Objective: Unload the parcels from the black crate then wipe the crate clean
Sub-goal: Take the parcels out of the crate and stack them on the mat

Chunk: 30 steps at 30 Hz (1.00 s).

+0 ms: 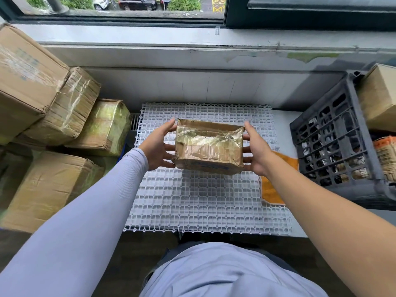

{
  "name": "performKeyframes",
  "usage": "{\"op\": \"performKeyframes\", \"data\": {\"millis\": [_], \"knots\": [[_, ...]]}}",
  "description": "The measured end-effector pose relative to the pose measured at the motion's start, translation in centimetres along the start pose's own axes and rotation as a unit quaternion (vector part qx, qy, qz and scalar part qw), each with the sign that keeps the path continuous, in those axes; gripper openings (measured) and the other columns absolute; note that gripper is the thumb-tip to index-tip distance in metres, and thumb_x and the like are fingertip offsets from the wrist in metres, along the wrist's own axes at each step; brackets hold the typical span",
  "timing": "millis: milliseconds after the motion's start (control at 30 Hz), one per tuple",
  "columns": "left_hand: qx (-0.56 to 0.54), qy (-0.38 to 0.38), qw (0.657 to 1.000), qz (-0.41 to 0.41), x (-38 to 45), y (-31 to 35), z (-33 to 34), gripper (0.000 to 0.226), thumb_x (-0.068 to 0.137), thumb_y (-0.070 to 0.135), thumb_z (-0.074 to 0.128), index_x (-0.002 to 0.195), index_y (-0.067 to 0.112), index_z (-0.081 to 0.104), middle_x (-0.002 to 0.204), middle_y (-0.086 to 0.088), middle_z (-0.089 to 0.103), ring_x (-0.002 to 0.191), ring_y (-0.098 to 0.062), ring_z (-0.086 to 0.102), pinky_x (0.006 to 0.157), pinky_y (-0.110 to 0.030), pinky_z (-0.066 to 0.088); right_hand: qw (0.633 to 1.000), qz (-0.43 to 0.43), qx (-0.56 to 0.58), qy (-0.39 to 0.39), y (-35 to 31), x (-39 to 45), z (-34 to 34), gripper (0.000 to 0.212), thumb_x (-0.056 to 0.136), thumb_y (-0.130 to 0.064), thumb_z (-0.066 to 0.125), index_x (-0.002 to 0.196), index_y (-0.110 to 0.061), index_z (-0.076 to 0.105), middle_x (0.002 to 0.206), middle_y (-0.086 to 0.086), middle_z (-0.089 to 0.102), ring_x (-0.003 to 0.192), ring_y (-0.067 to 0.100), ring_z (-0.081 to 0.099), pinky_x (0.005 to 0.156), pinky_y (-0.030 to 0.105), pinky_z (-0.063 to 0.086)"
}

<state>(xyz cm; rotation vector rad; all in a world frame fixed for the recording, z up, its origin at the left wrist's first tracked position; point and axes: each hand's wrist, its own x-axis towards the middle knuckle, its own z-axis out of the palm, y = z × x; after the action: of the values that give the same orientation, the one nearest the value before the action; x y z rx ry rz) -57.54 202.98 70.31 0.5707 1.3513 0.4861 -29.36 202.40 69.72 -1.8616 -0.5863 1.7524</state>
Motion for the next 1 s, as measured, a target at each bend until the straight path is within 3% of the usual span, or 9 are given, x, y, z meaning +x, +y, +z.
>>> {"op": "performKeyframes", "data": {"millis": [67,167,233,333,433,533,700,900,1000], "knots": [[-0.015,0.002,1.000,0.007,0.1,0.1,0.0,0.053,0.090,0.079,0.049,0.125,0.040,0.061,0.113,-0.016,0.072,0.094,-0.038,0.065,0.092,-0.051,0.049,1.000,0.004,0.017,0.009,-0.2,0.1,0.1,0.069,0.078,-0.086,0.058,0.119,-0.030,0.067,0.115,0.007,0.074,0.100,0.031,0.071,0.082,0.047,0.060],[-0.039,0.015,0.999,0.019,0.1,0.1,0.0,0.049,0.092,0.073,0.052,0.114,0.032,0.064,0.106,-0.014,0.074,0.090,-0.036,0.067,0.083,-0.048,0.048,0.999,-0.017,0.047,-0.007,-0.4,-0.5,0.1,0.028,0.092,-0.054,0.061,0.097,-0.027,0.067,0.087,0.004,0.072,0.077,0.025,0.068,0.069,0.037,0.057],[-0.047,0.029,0.998,0.024,0.1,-0.1,0.3,0.035,0.096,0.063,0.054,0.102,0.030,0.063,0.097,-0.005,0.075,0.089,-0.030,0.065,0.084,-0.046,0.042,0.997,-0.040,0.058,-0.010,-0.2,-0.4,-0.1,0.016,0.092,-0.033,0.058,0.102,-0.025,0.067,0.094,0.004,0.068,0.081,0.022,0.062,0.068,0.036,0.054],[-0.021,0.049,0.998,0.032,0.7,-1.0,0.4,0.011,0.098,0.028,0.060,0.091,0.027,0.052,0.084,0.005,0.073,0.082,-0.022,0.060,0.078,-0.041,0.037,0.996,-0.063,0.068,-0.004,0.8,0.3,-0.3,0.044,0.087,-0.003,0.056,0.123,-0.025,0.067,0.107,0.005,0.072,0.088,0.022,0.062,0.068,0.035,0.053],[-0.026,0.055,0.998,0.024,1.2,-2.7,0.5,0.023,0.100,0.008,0.055,0.091,0.026,0.045,0.099,-0.002,0.069,0.083,-0.023,0.065,0.080,-0.047,0.049,0.996,-0.058,0.073,0.003,2.3,0.9,-0.3,0.061,0.083,0.018,0.053,0.126,-0.023,0.065,0.109,0.013,0.074,0.086,0.026,0.064,0.065,0.034,0.054],[-0.055,0.054,0.997,0.017,1.5,-4.1,0.7,0.024,0.102,0.005,0.053,0.095,0.027,0.045,0.107,-0.002,0.067,0.088,-0.025,0.067,0.081,-0.057,0.056,0.996,-0.056,0.071,-0.003,3.5,1.1,-0.1,0.064,0.084,0.024,0.050,0.127,-0.022,0.062,0.119,0.010,0.075,0.087,0.024,0.069,0.059,0.030,0.054],[-0.059,0.062,0.996,0.017,1.8,-4.8,0.7,0.026,0.102,0.002,0.053,0.108,0.026,0.044,0.111,-0.008,0.070,0.092,-0.027,0.069,0.066,-0.050,0.060,0.996,-0.058,0.061,-0.013,4.3,1.1,-0.1,0.065,0.087,0.028,0.047,0.126,-0.022,0.060,0.126,0.004,0.072,0.093,0.021,0.071,0.055,0.028,0.055],[-0.074,0.087,0.993,0.031,1.9,-4.6,0.9,0.027,0.103,0.002,0.052,0.114,0.026,0.048,0.119,-0.008,0.069,0.096,-0.027,0.068,0.073,-0.054,0.059,0.997,-0.066,0.040,-0.007,4.4,1.1,0.3,0.066,0.087,0.027,0.049,0.131,-0.021,0.057,0.131,0.006,0.069,0.099,0.024,0.072,0.057,0.030,0.056],[-0.049,0.124,0.990,0.039,2.2,-4.8,0.8,0.024,0.105,0.009,0.052,0.116,0.030,0.054,0.107,-0.004,0.071,0.084,-0.024,0.069,0.066,-0.049,0.056,0.998,-0.049,-0.025,0.009,4.1,0.6,0.5,0.069,0.088,0.022,0.058,0.141,-0.020,0.048,0.123,0.014,0.071,0.084,0.026,0.074,0.057,0.038,0.060]]}}
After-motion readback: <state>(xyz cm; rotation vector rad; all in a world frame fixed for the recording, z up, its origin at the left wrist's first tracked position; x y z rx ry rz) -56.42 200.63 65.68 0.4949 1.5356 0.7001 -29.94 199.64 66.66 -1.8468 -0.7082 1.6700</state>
